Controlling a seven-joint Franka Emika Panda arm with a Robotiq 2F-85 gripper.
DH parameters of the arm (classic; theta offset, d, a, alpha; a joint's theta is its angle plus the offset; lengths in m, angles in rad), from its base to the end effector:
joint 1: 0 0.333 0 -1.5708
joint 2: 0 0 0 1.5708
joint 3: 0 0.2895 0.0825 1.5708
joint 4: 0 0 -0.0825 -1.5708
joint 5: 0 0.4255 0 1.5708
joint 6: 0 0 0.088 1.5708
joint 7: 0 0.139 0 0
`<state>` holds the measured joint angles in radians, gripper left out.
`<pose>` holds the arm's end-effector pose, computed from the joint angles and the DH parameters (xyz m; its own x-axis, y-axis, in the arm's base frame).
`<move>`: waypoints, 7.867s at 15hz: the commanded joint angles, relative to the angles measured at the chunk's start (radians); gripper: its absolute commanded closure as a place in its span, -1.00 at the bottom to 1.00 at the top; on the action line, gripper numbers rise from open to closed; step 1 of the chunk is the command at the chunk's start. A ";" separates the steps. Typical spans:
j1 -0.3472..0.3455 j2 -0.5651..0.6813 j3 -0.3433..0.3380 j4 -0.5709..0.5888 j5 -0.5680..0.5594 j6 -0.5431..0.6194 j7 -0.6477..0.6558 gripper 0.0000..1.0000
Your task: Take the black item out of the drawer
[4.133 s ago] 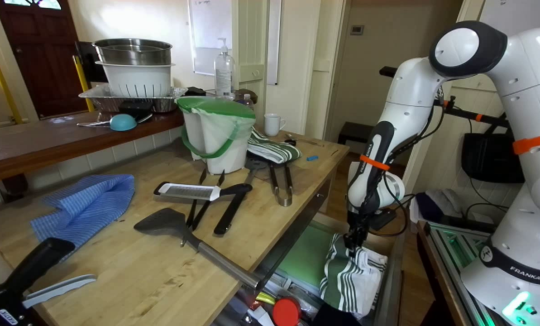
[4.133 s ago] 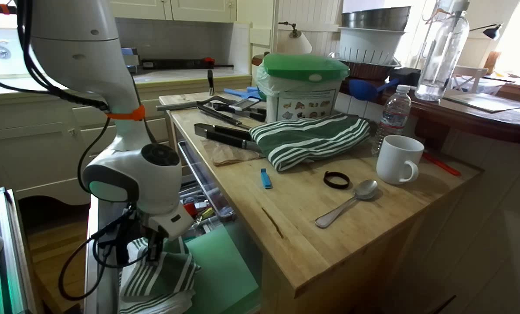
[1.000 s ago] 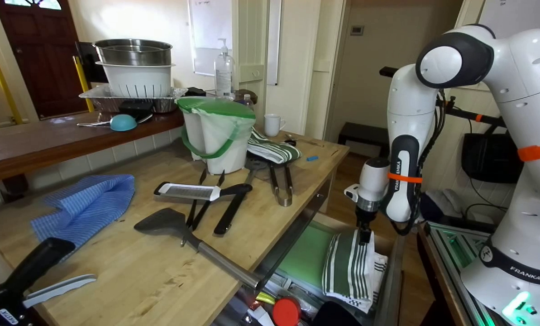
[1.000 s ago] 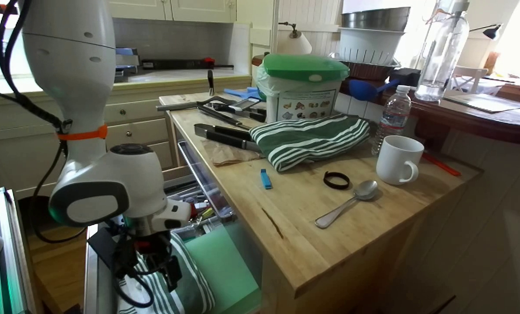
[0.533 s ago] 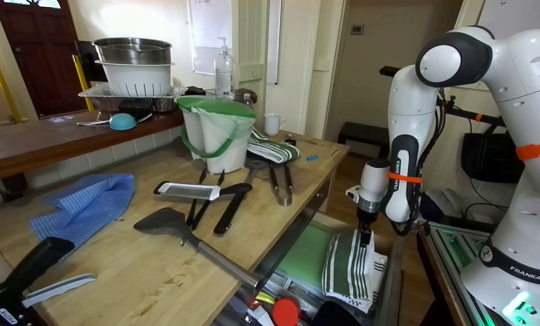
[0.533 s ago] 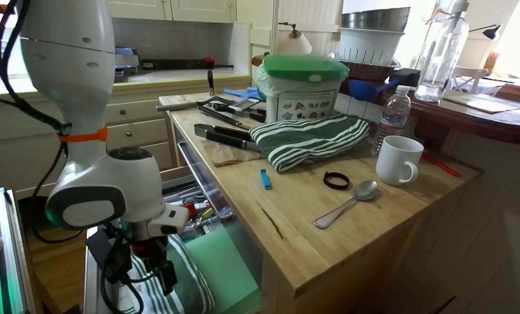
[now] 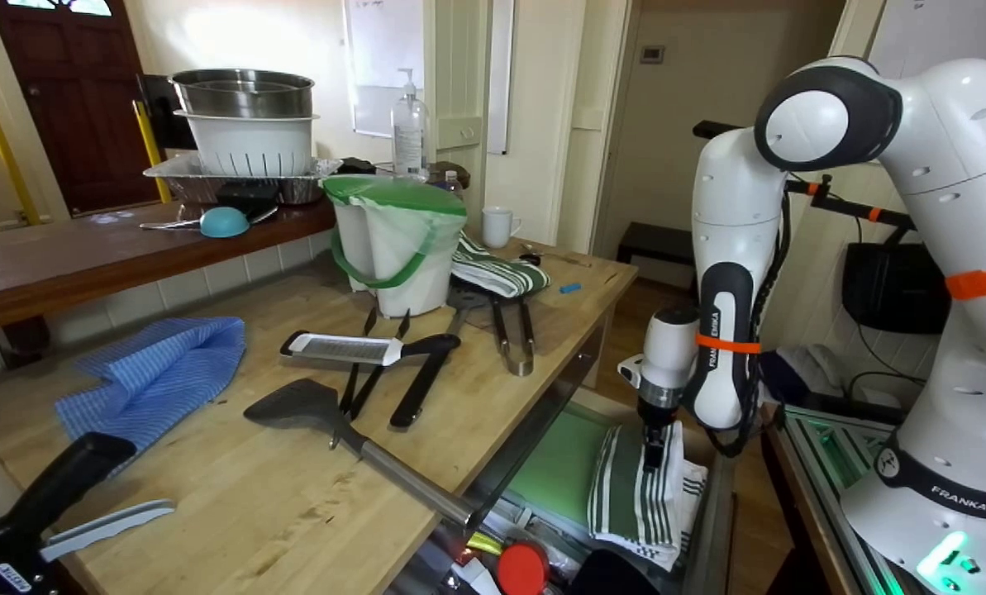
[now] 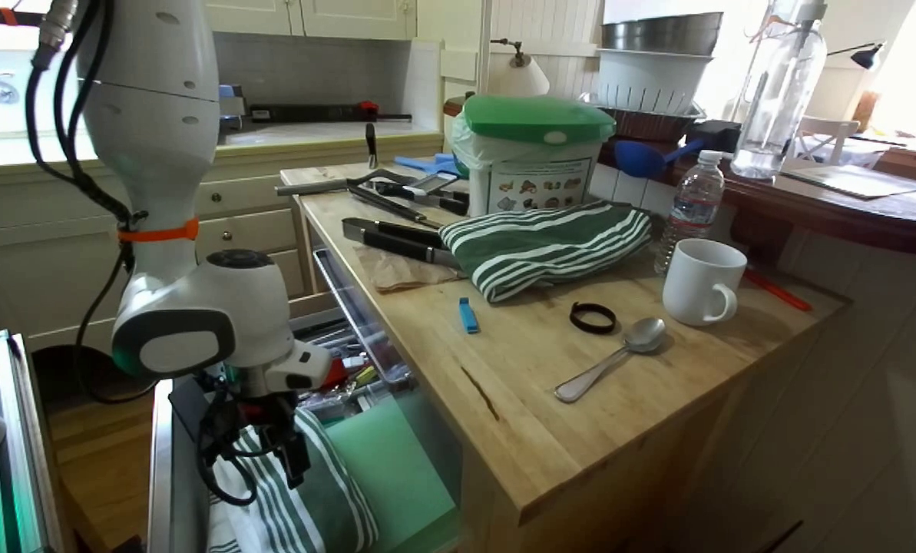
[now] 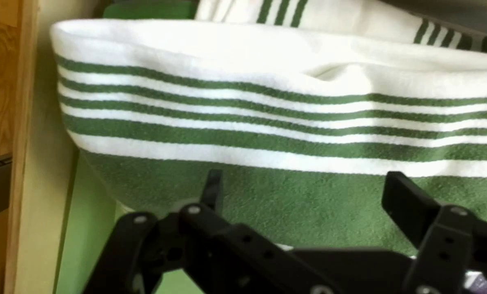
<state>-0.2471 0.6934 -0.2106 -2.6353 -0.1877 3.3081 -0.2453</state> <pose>0.2968 -0.1652 -0.0664 0.9984 0.0169 -0.0542 0.0217 -0.9959 0.0883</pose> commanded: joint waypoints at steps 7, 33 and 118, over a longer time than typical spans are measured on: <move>0.036 0.164 0.080 0.098 0.069 -0.041 0.101 -1.00; 0.119 0.376 -0.035 0.336 -0.128 -0.635 -0.103 -1.00; 0.955 0.283 -0.485 0.325 -1.508 0.396 1.307 -1.00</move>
<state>0.6783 0.9188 -0.7445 -2.3656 -1.7284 3.7412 1.0235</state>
